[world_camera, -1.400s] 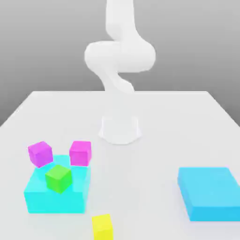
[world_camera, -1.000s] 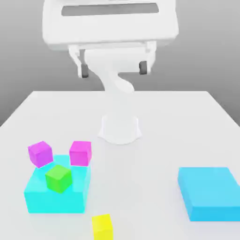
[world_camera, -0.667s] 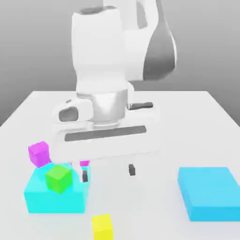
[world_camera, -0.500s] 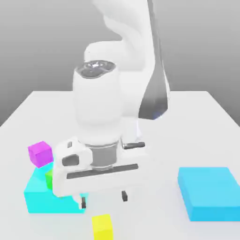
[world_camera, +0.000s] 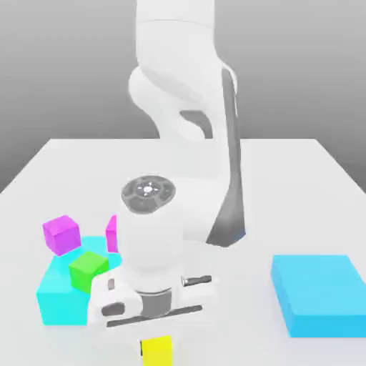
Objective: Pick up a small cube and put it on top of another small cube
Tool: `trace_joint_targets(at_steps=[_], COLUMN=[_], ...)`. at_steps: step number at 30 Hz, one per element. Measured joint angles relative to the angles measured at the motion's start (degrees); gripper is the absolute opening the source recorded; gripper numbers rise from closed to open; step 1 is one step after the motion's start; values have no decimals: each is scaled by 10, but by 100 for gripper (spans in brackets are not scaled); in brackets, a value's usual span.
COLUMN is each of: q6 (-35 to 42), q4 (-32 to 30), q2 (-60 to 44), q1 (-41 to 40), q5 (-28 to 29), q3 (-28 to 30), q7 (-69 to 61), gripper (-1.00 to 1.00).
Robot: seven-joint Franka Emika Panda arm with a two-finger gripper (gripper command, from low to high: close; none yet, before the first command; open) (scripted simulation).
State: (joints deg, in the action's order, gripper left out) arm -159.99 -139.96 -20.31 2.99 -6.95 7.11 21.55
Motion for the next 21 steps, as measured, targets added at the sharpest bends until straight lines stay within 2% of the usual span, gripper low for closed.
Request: trace_joint_targets(at_steps=[3, 8, 19, 21], q6=[39, 97, 219, 234], q4=[-1, -33, -127, -158], q2=[44, 138, 369, 409], q1=[6, -29, -197, -222], q5=[20, 48, 190, 190], q3=[12, 64, 120, 130], q7=[10, 29, 137, 146], gripper=[-100, -100, -100, -100])
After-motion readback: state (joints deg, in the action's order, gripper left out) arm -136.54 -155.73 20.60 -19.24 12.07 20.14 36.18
